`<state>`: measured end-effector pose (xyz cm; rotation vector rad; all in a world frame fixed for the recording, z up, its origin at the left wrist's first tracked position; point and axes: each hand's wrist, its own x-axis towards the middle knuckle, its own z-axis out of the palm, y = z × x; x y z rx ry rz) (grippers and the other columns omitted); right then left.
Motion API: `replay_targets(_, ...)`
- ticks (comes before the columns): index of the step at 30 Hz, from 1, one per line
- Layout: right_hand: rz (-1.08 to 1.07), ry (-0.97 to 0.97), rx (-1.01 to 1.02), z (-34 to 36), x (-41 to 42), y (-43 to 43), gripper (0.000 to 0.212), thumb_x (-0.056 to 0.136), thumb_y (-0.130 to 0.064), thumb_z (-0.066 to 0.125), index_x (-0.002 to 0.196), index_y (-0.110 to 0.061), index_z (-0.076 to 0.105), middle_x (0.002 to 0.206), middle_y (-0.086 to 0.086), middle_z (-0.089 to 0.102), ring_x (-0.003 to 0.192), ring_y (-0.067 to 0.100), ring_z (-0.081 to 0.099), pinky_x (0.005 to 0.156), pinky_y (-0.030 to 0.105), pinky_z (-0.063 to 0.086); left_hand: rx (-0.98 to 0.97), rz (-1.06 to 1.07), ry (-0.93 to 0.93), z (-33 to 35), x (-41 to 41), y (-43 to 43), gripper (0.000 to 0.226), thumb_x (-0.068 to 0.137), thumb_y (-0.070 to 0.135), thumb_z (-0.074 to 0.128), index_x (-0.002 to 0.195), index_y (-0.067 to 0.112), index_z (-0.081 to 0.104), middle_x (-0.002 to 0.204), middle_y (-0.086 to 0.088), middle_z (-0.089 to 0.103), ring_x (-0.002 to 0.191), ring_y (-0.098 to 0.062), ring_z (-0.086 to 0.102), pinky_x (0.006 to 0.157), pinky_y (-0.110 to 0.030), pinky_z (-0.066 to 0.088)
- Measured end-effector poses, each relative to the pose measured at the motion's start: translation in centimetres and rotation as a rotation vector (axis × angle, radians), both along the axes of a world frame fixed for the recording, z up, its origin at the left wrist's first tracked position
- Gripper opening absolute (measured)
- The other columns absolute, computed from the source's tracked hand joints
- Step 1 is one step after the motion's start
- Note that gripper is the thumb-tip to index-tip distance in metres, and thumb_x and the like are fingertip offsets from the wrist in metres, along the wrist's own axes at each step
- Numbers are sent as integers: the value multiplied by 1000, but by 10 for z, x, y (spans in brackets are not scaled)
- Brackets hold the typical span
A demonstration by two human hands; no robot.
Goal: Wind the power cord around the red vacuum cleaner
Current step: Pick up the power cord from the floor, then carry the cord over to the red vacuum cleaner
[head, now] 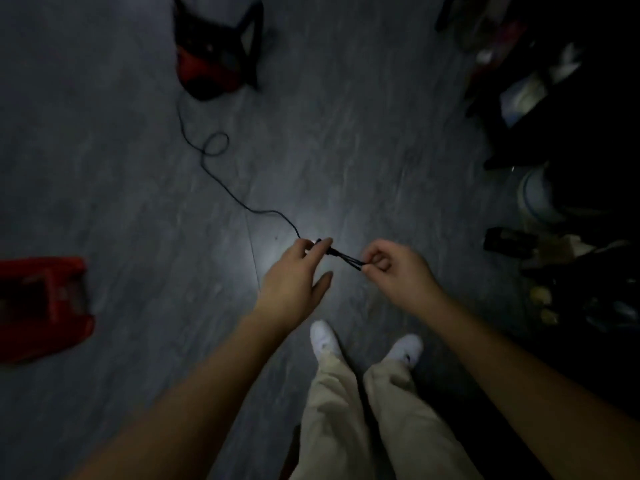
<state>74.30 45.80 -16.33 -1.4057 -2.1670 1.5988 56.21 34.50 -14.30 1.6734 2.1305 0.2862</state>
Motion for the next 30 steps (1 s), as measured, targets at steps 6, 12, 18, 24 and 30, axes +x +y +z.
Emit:
replay_targets(6, 39, 115, 195, 152, -46, 8, 14, 85, -13, 70, 82, -25, 62, 68, -12, 58, 60, -2, 54, 60, 15, 44, 236, 109, 133, 142, -38, -4, 43, 89, 41, 65, 129, 23, 60, 109, 0, 60, 91, -17, 61, 62, -31, 54)
replay_targets(12, 125, 148, 286, 212, -81, -15, 15, 85, -15, 70, 80, -26, 62, 72, -12, 63, 70, 5, 61, 66, 25, 50, 398, 182, 160, 199, -68, -38, 21, 87, 34, 69, 99, 16, 70, 92, 0, 51, 79, -16, 52, 55, -33, 50)
replay_targets(18, 246, 184, 370, 244, -136, -28, 19, 86, -19, 70, 79, -34, 61, 76, -12, 66, 76, 6, 65, 70, 29, 56, 421, 160, 158, 216, -103, -67, 18, 90, 25, 67, 105, 17, 71, 91, 1, 63, 83, -19, 58, 66, -37, 53)
replay_targets(24, 321, 230, 350, 258, -188, -29, 12, 88, -19, 69, 85, -29, 66, 78, -12, 68, 77, 5, 65, 73, 25, 55, 468, 315, 66, 232, -131, -83, 17, 91, 22, 66, 106, 21, 74, 85, 6, 68, 75, -12, 64, 65, -30, 54)
replay_targets(30, 381, 220, 313, 235, -239, 6, 6, 91, -28, 67, 85, -26, 67, 77, -7, 69, 75, 10, 66, 72, 35, 56, 518, 578, -81, 224, -172, -61, 21, 90, 20, 68, 110, 20, 73, 93, 4, 74, 81, -11, 69, 74, -35, 60)
